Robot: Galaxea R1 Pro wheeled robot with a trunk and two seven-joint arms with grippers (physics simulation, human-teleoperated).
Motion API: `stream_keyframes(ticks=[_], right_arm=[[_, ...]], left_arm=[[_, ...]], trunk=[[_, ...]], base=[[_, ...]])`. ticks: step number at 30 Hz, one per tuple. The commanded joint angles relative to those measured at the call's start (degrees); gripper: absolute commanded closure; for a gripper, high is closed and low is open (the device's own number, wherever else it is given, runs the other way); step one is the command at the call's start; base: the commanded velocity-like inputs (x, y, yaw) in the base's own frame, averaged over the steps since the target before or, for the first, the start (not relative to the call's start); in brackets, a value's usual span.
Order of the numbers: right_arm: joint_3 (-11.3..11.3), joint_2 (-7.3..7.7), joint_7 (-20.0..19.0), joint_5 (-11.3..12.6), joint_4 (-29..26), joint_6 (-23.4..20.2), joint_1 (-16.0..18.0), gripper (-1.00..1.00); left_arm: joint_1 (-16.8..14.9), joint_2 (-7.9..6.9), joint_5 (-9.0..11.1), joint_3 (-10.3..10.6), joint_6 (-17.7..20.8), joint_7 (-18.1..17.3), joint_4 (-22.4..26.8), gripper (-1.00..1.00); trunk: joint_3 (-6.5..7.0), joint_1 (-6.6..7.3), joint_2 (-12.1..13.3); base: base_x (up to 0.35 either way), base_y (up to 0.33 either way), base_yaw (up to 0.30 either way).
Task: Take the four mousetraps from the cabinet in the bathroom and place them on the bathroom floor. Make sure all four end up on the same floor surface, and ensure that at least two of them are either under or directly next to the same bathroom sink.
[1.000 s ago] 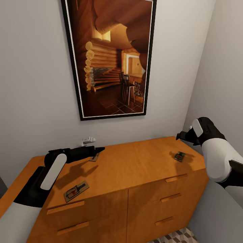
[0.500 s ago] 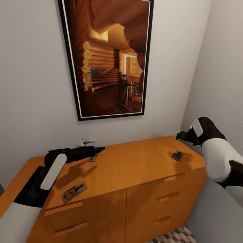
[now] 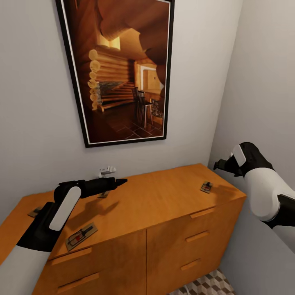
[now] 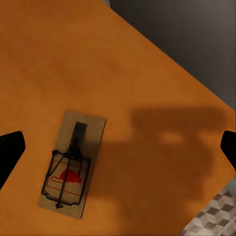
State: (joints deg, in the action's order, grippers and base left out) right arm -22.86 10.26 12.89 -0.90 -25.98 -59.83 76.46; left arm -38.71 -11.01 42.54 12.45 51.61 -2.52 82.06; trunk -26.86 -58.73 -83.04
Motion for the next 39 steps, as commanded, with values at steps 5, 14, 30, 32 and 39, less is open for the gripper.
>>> stream_keyframes(ticks=[5,14,30,32,39], right_arm=[[-0.31,-0.02,0.09,0.00,-0.04,-0.17,0.07,-1.00],[-0.29,-0.12,0.09,0.11,-0.04,-0.17,0.03,-1.00],[-0.25,-0.42,0.16,0.21,-0.04,-0.17,0.05,-1.00],[-0.25,-0.47,0.18,0.22,-0.04,-0.17,0.03,-1.00],[-0.25,-0.61,0.20,0.30,-0.04,-0.17,0.03,-1.00]], left_arm=[[-0.05,0.00,-0.26,0.03,0.15,-0.23,0.03,-1.00],[-0.05,-0.07,-0.26,0.03,0.15,-0.26,0.03,-1.00],[-0.05,-0.14,0.01,0.03,0.42,1.47,-0.05,-1.00],[-0.05,-0.11,0.05,0.03,0.45,2.31,-0.05,-1.00],[-0.05,-0.08,0.29,0.03,0.47,3.75,-0.06,-1.00]], trunk=[[-0.07,0.00,-0.04],[-0.07,0.00,-0.04],[-0.07,0.00,-0.04],[-0.07,0.00,-0.04],[-0.07,0.00,-0.04]], base=[[0.000,0.000,-0.021],[0.000,0.000,-0.006],[0.000,0.014,0.000],[0.000,0.054,0.000],[0.000,0.026,0.000]])
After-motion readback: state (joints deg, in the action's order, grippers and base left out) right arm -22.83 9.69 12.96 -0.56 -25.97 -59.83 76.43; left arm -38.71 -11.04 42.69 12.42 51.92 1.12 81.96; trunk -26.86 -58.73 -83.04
